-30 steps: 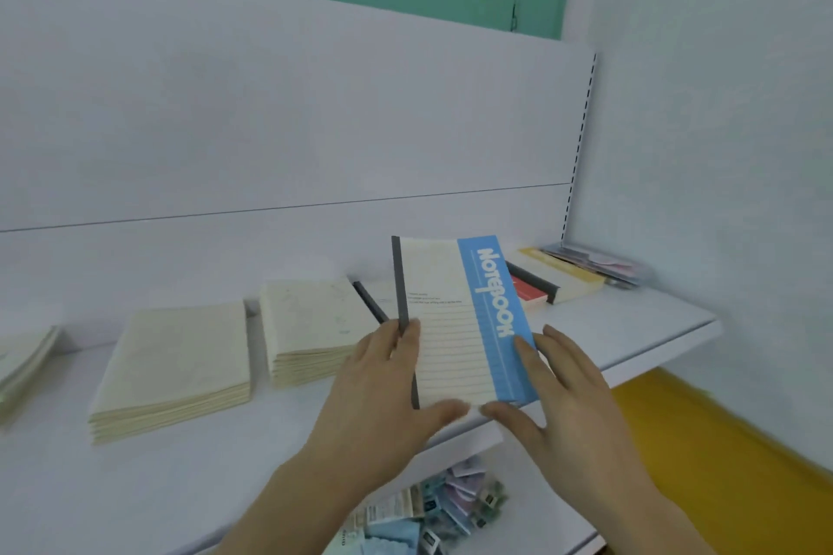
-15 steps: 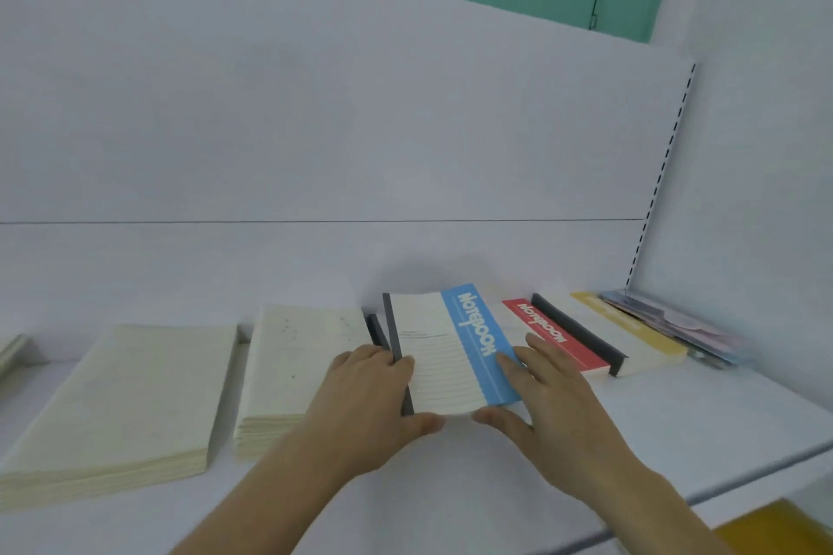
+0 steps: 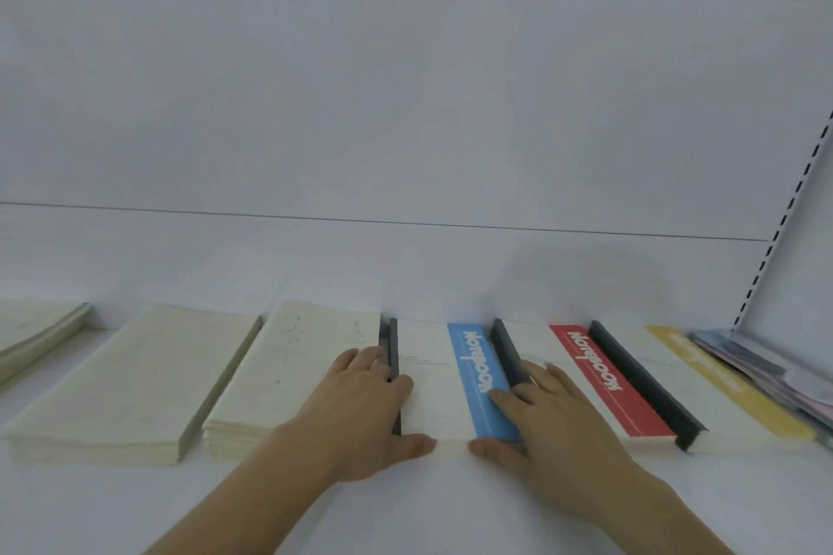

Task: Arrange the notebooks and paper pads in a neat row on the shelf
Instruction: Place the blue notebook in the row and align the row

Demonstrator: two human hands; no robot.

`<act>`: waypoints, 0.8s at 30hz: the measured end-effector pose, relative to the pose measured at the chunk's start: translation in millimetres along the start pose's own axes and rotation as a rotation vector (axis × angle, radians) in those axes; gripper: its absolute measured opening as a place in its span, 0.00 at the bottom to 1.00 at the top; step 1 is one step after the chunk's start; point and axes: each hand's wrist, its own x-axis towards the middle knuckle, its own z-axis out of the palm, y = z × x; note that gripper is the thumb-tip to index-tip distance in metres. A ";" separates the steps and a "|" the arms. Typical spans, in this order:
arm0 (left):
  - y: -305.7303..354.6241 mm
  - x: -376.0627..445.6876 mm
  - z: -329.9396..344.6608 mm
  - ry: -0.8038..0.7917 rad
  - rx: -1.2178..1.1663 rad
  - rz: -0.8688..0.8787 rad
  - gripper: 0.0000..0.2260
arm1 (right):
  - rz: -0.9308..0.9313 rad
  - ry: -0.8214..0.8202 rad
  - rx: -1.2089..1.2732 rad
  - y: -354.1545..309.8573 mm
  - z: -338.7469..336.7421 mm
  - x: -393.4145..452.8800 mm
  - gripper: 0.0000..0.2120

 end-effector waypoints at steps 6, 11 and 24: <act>1.6 5.3 -5.4 -0.081 -0.027 -0.017 0.30 | -0.079 -0.017 0.010 13.1 0.9 4.2 0.49; 3.1 7.3 -6.4 -0.101 -0.017 -0.036 0.31 | -0.103 -0.013 0.024 17.2 1.3 7.3 0.49; 16.1 -12.5 -5.1 0.182 -0.068 -0.111 0.34 | -0.113 0.154 0.128 6.0 -3.4 -1.5 0.48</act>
